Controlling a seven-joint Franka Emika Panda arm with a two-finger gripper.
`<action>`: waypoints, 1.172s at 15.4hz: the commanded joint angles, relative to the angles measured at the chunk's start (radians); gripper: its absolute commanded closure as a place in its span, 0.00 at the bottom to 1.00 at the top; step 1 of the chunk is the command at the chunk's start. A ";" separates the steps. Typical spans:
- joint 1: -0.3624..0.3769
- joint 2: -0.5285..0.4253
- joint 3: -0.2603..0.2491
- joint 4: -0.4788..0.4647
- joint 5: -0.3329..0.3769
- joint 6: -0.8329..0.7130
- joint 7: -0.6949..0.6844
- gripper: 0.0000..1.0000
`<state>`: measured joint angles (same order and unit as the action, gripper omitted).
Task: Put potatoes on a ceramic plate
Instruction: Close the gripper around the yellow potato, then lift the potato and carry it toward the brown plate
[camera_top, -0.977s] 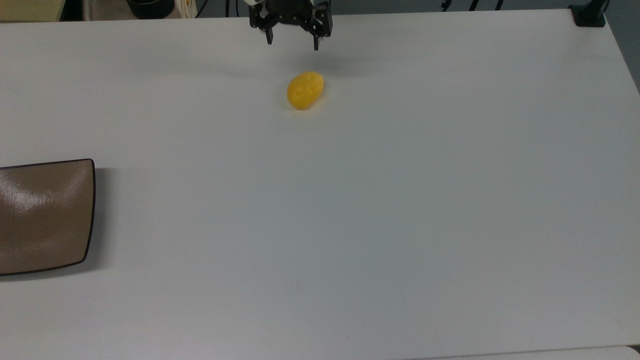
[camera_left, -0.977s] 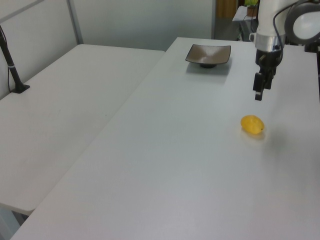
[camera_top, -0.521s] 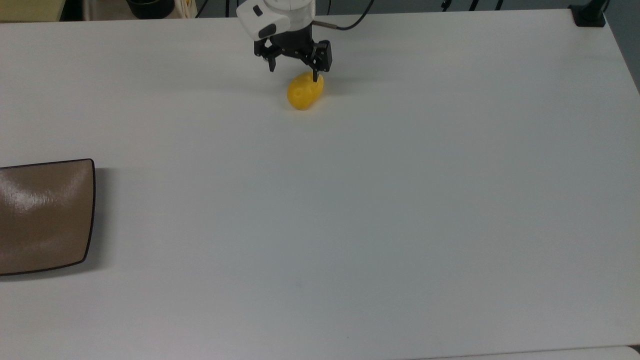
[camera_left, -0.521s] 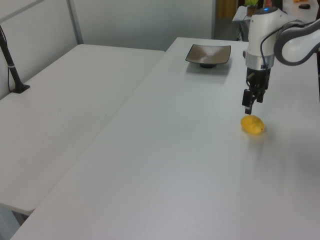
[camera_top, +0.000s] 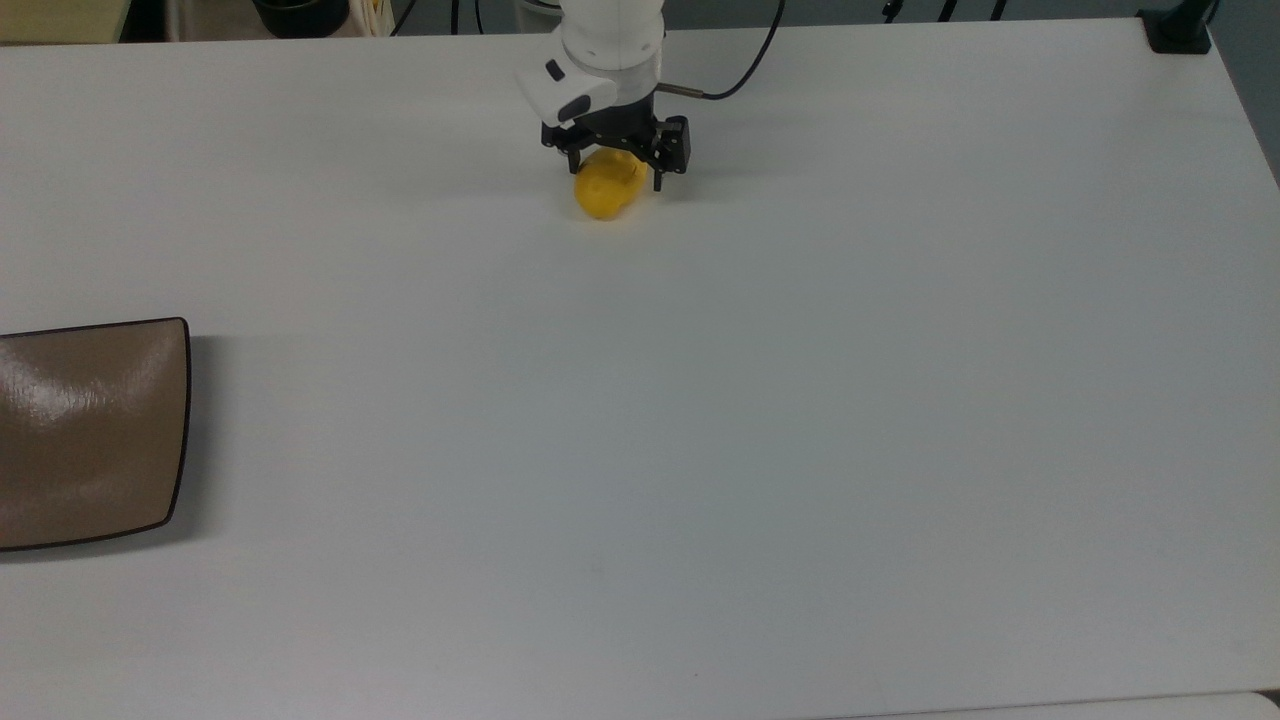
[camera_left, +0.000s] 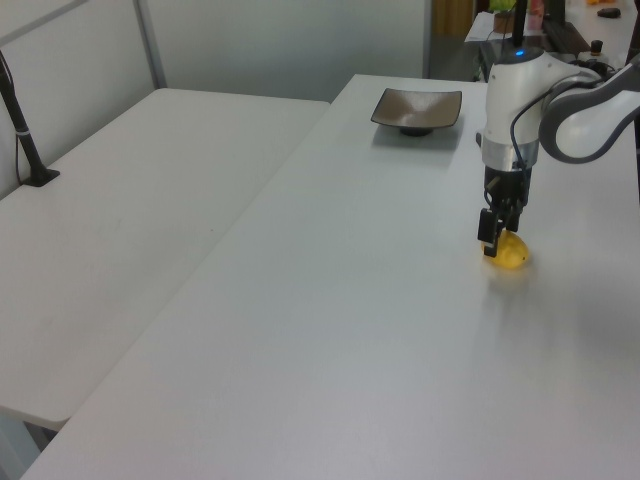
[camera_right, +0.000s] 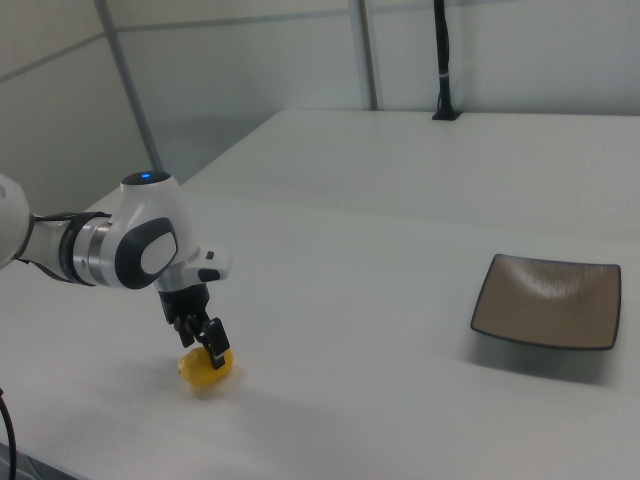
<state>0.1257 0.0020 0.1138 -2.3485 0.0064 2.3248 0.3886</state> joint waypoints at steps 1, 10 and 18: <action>0.002 0.013 0.018 -0.023 -0.020 0.041 0.033 0.00; -0.008 0.024 0.040 -0.026 -0.081 0.039 0.030 0.75; -0.098 -0.020 0.041 0.116 -0.091 -0.129 -0.100 0.90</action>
<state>0.0895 0.0112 0.1428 -2.3193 -0.0706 2.3156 0.3769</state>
